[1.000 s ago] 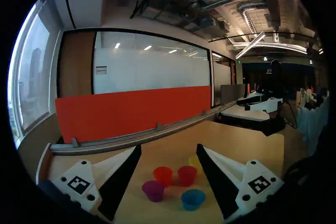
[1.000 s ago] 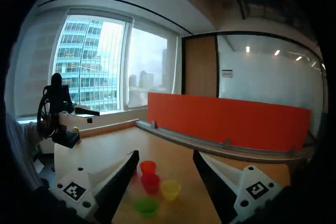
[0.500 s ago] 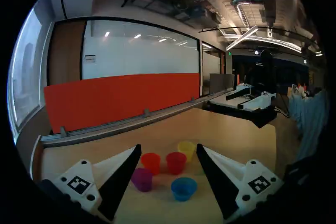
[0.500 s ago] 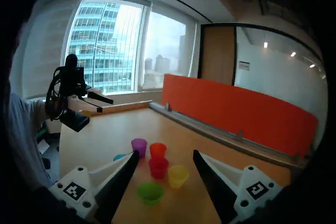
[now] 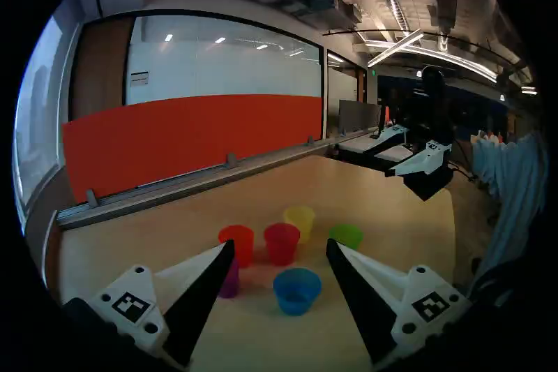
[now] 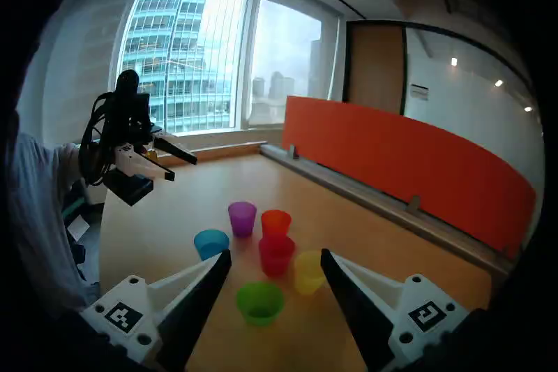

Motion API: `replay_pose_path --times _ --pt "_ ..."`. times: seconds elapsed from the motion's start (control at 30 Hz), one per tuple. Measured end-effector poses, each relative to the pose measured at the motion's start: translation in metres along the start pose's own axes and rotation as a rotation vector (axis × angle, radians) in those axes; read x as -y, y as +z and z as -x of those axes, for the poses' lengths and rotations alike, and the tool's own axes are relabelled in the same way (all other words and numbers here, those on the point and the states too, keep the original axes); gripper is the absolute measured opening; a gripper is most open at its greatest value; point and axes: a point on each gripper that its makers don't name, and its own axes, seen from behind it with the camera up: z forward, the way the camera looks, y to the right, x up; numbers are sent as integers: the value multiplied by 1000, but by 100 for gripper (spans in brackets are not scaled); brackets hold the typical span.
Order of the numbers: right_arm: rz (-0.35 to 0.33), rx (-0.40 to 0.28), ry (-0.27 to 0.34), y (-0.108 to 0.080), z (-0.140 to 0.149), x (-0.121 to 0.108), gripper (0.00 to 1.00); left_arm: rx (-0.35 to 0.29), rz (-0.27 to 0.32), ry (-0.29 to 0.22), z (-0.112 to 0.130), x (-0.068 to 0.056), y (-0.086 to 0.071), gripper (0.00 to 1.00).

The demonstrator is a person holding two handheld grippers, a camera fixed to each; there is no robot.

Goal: Pour water

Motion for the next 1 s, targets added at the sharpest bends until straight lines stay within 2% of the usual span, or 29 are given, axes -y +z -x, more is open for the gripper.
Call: replay_pose_path --times 0.47,0.73,1.0 --pt "-36 98 -8 25 51 4 100 131 47 30 58 -11 22 97" --pt "-50 160 -20 36 82 6 100 224 95 32 95 -19 29 98" --pt "-79 217 -23 43 111 13 100 308 123 62 124 -22 35 98"
